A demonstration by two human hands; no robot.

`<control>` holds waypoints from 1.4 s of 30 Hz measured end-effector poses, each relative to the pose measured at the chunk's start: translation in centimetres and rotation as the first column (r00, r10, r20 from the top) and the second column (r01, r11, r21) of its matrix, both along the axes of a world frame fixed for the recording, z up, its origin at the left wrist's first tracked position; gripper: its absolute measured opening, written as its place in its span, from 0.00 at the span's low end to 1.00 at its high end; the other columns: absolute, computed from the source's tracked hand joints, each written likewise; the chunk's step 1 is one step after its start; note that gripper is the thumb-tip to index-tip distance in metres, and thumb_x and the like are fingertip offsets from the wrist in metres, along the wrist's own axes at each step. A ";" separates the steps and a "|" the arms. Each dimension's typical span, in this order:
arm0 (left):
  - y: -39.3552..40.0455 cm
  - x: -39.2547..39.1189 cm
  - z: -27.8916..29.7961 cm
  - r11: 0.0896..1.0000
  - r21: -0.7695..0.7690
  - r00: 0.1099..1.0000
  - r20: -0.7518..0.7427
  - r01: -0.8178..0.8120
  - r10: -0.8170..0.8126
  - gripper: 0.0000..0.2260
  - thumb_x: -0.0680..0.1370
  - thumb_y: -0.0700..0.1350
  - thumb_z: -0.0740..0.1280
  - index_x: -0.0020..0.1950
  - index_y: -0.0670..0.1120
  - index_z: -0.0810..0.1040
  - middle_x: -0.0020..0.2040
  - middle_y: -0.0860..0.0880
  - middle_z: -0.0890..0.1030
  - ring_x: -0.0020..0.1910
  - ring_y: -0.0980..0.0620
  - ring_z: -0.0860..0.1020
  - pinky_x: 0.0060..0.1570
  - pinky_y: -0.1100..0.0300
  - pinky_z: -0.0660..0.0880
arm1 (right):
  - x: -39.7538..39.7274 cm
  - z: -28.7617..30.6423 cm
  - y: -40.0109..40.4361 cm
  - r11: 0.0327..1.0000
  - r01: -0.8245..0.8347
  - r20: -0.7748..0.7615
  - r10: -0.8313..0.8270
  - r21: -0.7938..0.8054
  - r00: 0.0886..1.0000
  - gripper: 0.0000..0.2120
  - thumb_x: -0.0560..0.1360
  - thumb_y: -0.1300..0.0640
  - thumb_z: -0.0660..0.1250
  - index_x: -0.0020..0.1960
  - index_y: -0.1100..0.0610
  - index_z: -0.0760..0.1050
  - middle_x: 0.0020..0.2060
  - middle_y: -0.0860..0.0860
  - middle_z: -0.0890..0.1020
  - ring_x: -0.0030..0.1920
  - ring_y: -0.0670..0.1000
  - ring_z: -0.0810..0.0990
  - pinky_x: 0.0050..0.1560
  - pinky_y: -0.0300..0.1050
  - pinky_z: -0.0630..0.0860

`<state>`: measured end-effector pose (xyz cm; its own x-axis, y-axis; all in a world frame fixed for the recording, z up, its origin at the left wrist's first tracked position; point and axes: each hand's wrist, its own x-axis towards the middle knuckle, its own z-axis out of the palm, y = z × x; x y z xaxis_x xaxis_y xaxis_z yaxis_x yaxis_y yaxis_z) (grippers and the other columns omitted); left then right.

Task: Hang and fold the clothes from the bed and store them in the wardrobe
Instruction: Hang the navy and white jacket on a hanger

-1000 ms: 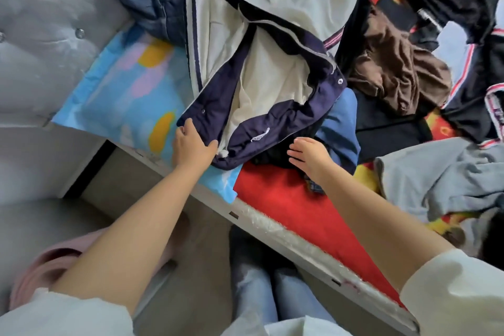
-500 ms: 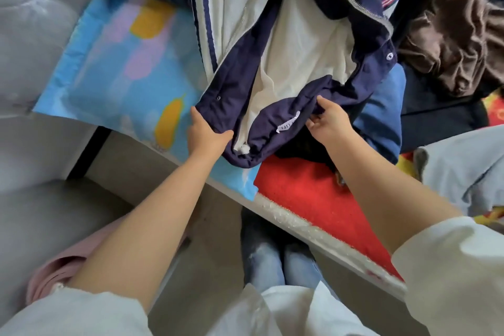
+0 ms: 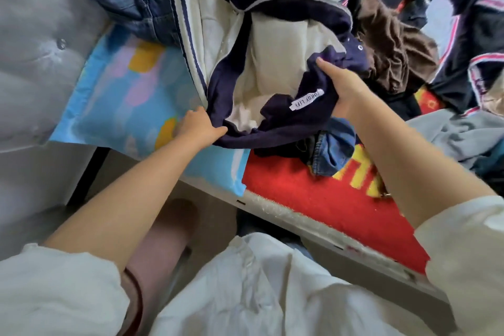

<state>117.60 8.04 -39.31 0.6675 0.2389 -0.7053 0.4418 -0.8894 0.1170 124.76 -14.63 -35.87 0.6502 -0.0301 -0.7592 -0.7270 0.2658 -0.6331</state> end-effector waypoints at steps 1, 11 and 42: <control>-0.7 0.6 1.1 1.000 0.008 0.996 0.090 0.008 -0.009 0.25 0.76 0.54 0.64 0.65 0.39 0.65 0.64 0.38 0.70 0.62 0.39 0.70 0.53 0.51 0.68 | 0.5 1.0 -0.7 0.998 -0.046 0.064 0.049 -0.040 0.997 0.05 0.77 0.60 0.62 0.43 0.56 0.73 0.27 0.49 0.81 0.30 0.46 0.81 0.35 0.39 0.77; -12.1 11.3 14.1 0.817 0.059 0.472 0.792 0.573 -0.388 0.34 0.72 0.43 0.69 0.74 0.44 0.57 0.72 0.40 0.59 0.71 0.41 0.59 0.67 0.50 0.60 | -3.7 15.6 -11.1 0.751 -0.463 0.286 0.626 -0.471 0.725 0.15 0.58 0.63 0.68 0.43 0.51 0.77 0.37 0.45 0.82 0.40 0.46 0.81 0.47 0.39 0.77; -28.1 1.7 37.5 0.697 -0.114 0.081 0.993 0.708 0.081 0.05 0.72 0.34 0.64 0.47 0.37 0.75 0.35 0.55 0.72 0.34 0.58 0.68 0.35 0.69 0.63 | -12.1 20.0 -26.1 0.401 0.383 0.456 0.103 -0.832 0.884 0.18 0.72 0.65 0.57 0.61 0.64 0.71 0.55 0.63 0.76 0.56 0.63 0.74 0.49 0.50 0.68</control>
